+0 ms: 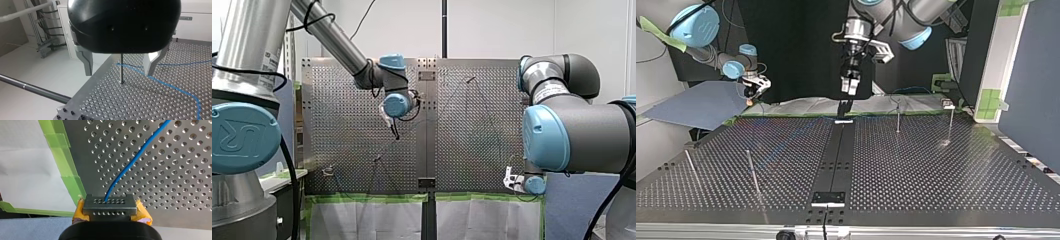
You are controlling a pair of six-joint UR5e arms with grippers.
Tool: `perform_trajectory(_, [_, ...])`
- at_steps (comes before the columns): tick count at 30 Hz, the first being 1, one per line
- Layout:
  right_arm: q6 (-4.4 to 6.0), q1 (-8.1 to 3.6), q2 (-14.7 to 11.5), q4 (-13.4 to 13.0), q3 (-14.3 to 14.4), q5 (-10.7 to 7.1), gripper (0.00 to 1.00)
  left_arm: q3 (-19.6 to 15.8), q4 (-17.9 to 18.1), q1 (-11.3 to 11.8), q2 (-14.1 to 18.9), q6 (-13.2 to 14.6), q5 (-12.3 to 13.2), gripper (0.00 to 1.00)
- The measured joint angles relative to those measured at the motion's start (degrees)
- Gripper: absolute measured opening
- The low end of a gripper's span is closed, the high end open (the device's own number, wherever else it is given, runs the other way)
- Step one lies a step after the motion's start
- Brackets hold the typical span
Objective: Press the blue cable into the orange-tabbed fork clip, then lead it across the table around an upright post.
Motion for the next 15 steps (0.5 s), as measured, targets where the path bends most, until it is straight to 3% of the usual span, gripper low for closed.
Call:
perform_trajectory(8, [0.00, 0.05, 0.00, 0.00, -0.03, 0.03, 0.00, -4.25, 3.57, 0.49, 0.00, 0.73, -1.01, 0.99])
perform_trajectory(15, [0.00, 0.09, 0.00, 0.00, -0.09, 0.02, 0.00, -8.06, 3.93, 1.30, -0.03, 1.25, -2.24, 0.99])
